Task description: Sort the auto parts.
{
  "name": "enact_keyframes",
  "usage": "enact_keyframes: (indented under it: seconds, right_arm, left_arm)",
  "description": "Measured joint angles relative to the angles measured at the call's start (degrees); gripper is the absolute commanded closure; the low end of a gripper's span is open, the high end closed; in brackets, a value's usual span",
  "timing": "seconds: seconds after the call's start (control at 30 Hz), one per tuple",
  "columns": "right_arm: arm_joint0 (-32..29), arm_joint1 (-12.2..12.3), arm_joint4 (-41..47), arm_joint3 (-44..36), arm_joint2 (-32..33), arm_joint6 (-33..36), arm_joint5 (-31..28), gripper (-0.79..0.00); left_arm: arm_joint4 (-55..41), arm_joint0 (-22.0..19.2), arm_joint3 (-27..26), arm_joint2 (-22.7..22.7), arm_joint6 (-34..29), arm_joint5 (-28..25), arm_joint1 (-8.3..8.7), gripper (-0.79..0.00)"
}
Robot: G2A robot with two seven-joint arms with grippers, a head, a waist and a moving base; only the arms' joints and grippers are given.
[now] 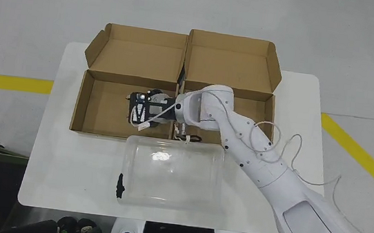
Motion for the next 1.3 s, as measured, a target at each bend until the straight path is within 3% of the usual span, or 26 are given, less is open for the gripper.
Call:
enact_keyframes:
  seconds: [0.37, 0.7, 1.07, 1.3]
  right_arm:
    - [-12.3, 4.5, -0.3, -18.1, 10.8, 5.4, -1.4, -0.332]
    - [-24.0, 8.2, -0.2, -28.5, 21.7, 8.9, -4.8, -0.354]
    - [-36.5, 11.6, -2.3, -38.7, 35.8, 7.8, -7.2, -0.403]
    - [-43.4, 13.1, -4.9, -42.8, 44.5, 3.1, -4.6, -0.437]
  left_arm:
    - [0.0, 0.0, 0.0, 0.0, 0.0, 0.0, 0.0, -0.785]
    - [0.0, 0.0, 0.0, 0.0, 0.0, 0.0, 0.0, -0.785]
    - [0.0, 0.0, 0.0, 0.0, 0.0, 0.0, 0.0, -0.785]
    - [0.0, 0.0, 0.0, 0.0, 0.0, 0.0, 0.0, -0.785]
